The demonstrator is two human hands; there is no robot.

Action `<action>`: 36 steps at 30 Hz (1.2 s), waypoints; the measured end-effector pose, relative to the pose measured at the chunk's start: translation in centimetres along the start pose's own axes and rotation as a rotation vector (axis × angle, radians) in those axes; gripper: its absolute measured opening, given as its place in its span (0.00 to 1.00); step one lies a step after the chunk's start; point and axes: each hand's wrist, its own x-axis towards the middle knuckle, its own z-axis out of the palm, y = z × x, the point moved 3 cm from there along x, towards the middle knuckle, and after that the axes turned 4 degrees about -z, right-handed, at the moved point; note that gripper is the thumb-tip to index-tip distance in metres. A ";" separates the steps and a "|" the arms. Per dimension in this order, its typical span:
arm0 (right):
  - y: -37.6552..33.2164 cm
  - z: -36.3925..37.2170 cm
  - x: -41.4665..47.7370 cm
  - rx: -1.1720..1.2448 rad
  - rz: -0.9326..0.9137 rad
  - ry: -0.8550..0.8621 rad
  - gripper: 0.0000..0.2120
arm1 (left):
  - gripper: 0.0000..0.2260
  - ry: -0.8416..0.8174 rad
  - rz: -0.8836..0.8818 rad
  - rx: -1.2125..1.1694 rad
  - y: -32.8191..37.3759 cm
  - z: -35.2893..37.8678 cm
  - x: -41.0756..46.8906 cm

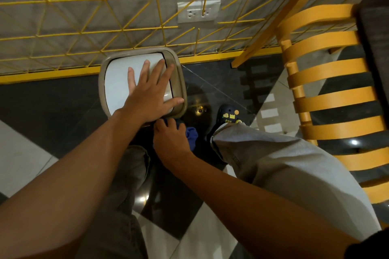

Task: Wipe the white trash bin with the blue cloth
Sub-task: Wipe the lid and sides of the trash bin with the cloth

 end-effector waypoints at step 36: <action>8.0 -2.7 1.6 -0.010 0.164 0.067 0.21 | 0.40 0.084 0.011 0.031 -0.4 0.7 0.2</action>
